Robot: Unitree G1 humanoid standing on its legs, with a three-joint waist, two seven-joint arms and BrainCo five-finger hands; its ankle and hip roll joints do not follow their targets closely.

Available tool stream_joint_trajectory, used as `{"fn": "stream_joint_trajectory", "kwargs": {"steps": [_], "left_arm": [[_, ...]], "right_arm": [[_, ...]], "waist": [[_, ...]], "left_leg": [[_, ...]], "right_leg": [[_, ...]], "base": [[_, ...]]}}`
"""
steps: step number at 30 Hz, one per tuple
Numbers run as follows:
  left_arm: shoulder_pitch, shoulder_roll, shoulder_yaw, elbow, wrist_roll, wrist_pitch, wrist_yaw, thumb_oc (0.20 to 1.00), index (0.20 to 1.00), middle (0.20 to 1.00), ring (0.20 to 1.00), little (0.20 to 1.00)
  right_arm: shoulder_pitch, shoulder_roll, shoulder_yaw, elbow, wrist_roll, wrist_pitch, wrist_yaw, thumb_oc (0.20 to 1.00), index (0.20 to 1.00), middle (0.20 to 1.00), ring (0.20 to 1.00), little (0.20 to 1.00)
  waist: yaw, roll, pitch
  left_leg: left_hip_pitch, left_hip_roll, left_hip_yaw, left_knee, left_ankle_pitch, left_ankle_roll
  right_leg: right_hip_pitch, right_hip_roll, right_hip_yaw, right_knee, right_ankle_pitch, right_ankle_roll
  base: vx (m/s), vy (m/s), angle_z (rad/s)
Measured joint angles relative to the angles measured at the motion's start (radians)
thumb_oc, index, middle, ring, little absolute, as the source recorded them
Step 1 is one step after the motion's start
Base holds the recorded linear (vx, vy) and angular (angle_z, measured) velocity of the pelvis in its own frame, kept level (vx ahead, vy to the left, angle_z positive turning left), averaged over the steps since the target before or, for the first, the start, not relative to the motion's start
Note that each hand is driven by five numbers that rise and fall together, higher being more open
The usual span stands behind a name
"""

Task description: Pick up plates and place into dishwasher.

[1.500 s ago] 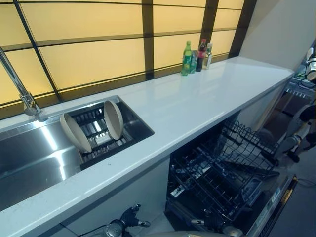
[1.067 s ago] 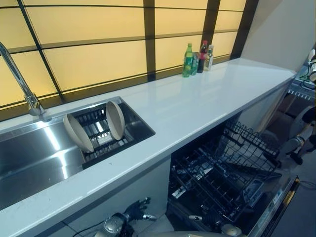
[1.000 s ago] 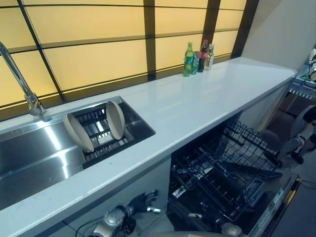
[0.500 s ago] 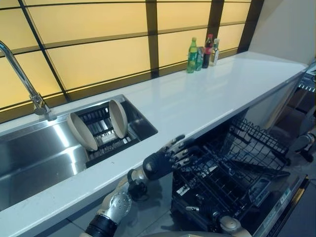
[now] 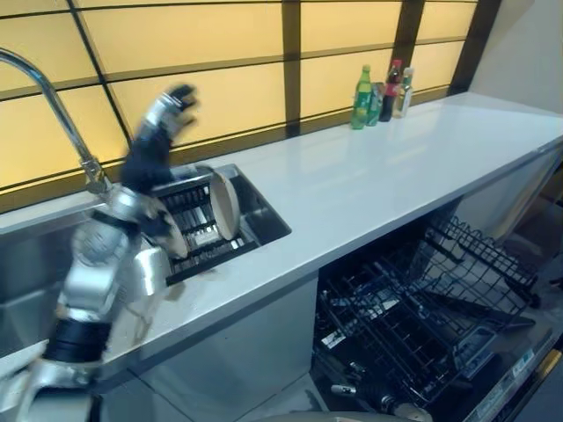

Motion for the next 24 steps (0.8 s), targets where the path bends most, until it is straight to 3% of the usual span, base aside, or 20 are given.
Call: {"fn": "stream_joint_trajectory", "kwargs": {"steps": [3, 8, 12, 15, 20, 24], "left_arm": [[-0.022, 0.106, -0.001, 0.054, 0.119, -0.016, 0.107, 1.000, 1.000, 1.000, 1.000, 1.000], [-0.026, 0.268, -0.070, 0.176, 0.443, -0.045, 0.289, 1.000, 1.000, 1.000, 1.000, 1.000], [-0.039, 0.315, -0.159, 0.229, 0.610, -0.034, 0.368, 1.000, 1.000, 1.000, 1.000, 1.000], [-0.065, 0.382, -0.280, 0.255, 0.727, -0.018, 0.376, 1.000, 1.000, 1.000, 1.000, 1.000], [-0.120, 0.427, -0.433, 0.313, 0.930, 0.002, 0.338, 1.000, 1.000, 1.000, 1.000, 1.000], [-0.137, 0.452, -0.503, 0.386, 1.046, 0.023, 0.298, 1.000, 1.000, 1.000, 1.000, 1.000]], "right_arm": [[0.003, -0.008, -0.008, 0.000, 0.004, 0.000, 0.002, 1.000, 1.000, 1.000, 1.000, 1.000], [0.001, -0.034, -0.009, -0.002, 0.008, -0.001, 0.027, 1.000, 1.000, 1.000, 1.000, 1.000], [0.002, -0.062, -0.009, -0.002, 0.011, -0.002, 0.046, 1.000, 1.000, 1.000, 1.000, 1.000], [0.006, -0.089, -0.012, -0.029, 0.035, -0.002, 0.070, 1.000, 1.000, 1.000, 1.000, 1.000], [0.005, -0.121, -0.060, -0.111, 0.092, -0.001, 0.109, 1.000, 1.000, 1.000, 1.000, 1.000], [0.017, -0.149, -0.065, -0.124, 0.118, -0.001, 0.140, 1.000, 1.000, 1.000, 1.000, 1.000]], "waist": [[0.015, 0.007, -0.002], [0.012, 0.016, -0.003], [0.010, 0.021, -0.004], [0.006, 0.021, -0.006], [-0.017, 0.022, -0.006], [-0.020, 0.024, -0.004]], "left_leg": [[0.001, -0.003, 0.007, 0.000, 0.003, -0.001], [0.008, -0.008, 0.014, 0.000, 0.009, -0.009], [0.014, -0.008, 0.016, 0.000, 0.008, -0.010], [0.015, -0.007, 0.018, 0.000, 0.009, -0.011], [0.014, -0.007, 0.023, 0.000, 0.009, -0.011], [0.014, -0.006, 0.046, 0.000, 0.009, -0.011]], "right_leg": [[0.001, -0.002, 0.001, 0.000, 0.001, 0.002], [0.007, -0.004, 0.003, 0.000, 0.001, 0.007], [0.012, -0.003, 0.004, 0.000, 0.001, 0.007], [0.012, -0.002, 0.005, 0.001, 0.001, 0.006], [0.009, -0.003, 0.007, 0.001, 0.000, 0.005], [0.001, -0.003, 0.024, 0.001, 0.002, 0.008]], "base": [[-0.01, 0.039, 0.00], [0.00, 0.013, 0.00], [0.00, 0.043, -0.02], [0.01, 0.042, -0.01], [0.02, 0.050, -0.01], [0.02, 0.048, -0.12]]}}
